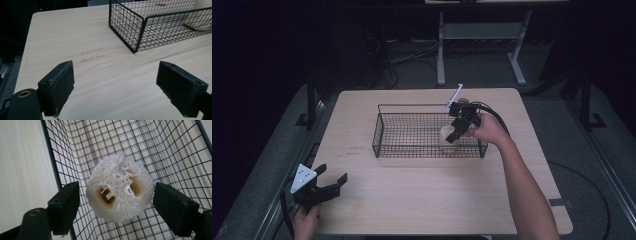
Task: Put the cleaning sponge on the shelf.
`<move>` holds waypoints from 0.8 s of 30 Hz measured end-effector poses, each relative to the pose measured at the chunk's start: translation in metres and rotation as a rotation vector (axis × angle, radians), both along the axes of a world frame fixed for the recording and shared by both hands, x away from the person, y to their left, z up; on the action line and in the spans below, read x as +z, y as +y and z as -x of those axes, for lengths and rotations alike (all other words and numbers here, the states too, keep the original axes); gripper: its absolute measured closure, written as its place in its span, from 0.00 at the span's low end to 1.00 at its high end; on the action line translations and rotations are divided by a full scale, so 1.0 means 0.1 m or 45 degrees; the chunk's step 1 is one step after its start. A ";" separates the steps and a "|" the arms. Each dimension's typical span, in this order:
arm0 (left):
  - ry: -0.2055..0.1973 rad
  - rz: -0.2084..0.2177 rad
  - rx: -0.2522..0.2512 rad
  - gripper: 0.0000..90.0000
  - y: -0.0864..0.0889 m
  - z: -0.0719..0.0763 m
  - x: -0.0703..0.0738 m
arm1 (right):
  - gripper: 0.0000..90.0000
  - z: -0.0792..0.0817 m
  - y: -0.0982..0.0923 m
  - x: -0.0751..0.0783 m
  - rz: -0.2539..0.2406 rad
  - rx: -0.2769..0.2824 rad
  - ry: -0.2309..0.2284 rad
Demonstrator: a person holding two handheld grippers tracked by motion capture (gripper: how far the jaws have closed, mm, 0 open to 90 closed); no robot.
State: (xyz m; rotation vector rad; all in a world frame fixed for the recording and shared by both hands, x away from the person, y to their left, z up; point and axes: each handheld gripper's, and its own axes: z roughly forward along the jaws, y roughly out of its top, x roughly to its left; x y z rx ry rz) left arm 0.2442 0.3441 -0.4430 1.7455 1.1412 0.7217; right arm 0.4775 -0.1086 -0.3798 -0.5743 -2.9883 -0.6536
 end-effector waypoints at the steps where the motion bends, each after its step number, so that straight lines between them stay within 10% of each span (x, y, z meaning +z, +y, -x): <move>1: 0.001 0.000 -0.002 0.15 0.00 0.00 0.00 | 0.23 0.00 -0.01 0.02 -0.005 -0.001 -0.001; 24: 0.000 -0.006 -0.006 0.15 -0.01 0.01 0.00 | 0.22 0.27 -0.02 0.31 -0.026 0.067 -0.062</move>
